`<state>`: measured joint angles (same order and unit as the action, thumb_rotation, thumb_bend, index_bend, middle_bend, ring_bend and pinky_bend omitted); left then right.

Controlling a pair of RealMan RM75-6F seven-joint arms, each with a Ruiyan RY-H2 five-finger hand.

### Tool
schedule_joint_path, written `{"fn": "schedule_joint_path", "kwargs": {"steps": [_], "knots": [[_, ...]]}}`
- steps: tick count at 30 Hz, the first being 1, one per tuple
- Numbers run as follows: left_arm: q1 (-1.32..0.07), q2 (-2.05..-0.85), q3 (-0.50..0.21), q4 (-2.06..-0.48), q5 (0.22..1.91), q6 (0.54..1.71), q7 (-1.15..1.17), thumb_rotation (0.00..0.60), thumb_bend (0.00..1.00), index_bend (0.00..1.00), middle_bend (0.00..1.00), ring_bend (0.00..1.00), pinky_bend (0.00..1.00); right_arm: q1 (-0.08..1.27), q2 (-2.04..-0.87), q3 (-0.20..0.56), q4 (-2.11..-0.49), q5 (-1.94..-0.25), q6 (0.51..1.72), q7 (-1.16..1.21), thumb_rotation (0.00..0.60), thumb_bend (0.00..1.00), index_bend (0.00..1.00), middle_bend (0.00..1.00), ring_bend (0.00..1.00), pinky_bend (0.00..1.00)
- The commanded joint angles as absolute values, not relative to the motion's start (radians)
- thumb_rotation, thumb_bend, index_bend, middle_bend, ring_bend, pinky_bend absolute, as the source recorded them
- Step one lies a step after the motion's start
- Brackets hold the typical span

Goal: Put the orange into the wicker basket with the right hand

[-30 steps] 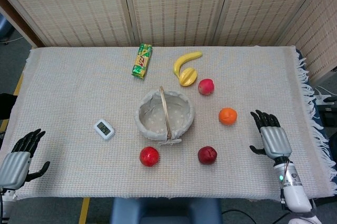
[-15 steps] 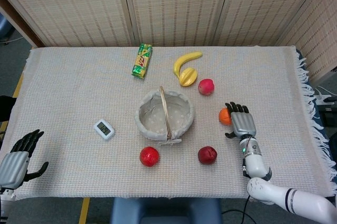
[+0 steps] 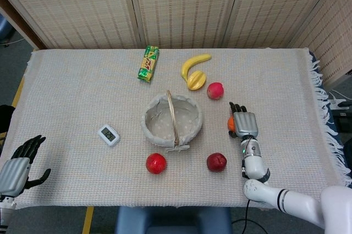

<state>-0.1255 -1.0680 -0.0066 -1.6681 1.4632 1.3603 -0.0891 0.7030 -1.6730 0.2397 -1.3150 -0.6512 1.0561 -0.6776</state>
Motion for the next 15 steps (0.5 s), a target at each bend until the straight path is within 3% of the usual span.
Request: {"fn": "schedule_joint_path", "kwargs": {"steps": [1,6,15], "knots": [[-0.125,-1.068,-0.006,-1.669,1.465,1.362,-0.09,0.6,0.33,0.0,0.0,0.0,0.1,0.683,-1.69,0.228,-1.318,-0.731,1.095,-0.608,0.6,0.3,0.02,0.48,0.51,0.79],[-0.124,-1.068,-0.005,-1.669,1.467,1.365,-0.09,0.6,0.33,0.0,0.0,0.0,0.1,0.655,-1.654,0.237,-1.385,-0.852,1.16,-0.514,0.6,0.32,0.06,0.55,0.56,0.81],[-0.123,-1.072,-0.004,-1.671,1.472,1.37,-0.079,0.6,0.32,0.0,0.0,0.0,0.1,0.631,-1.496,0.315,-1.708,-0.959,1.237,-0.445,0.6,0.32,0.13,0.58,0.57,0.81]]}}
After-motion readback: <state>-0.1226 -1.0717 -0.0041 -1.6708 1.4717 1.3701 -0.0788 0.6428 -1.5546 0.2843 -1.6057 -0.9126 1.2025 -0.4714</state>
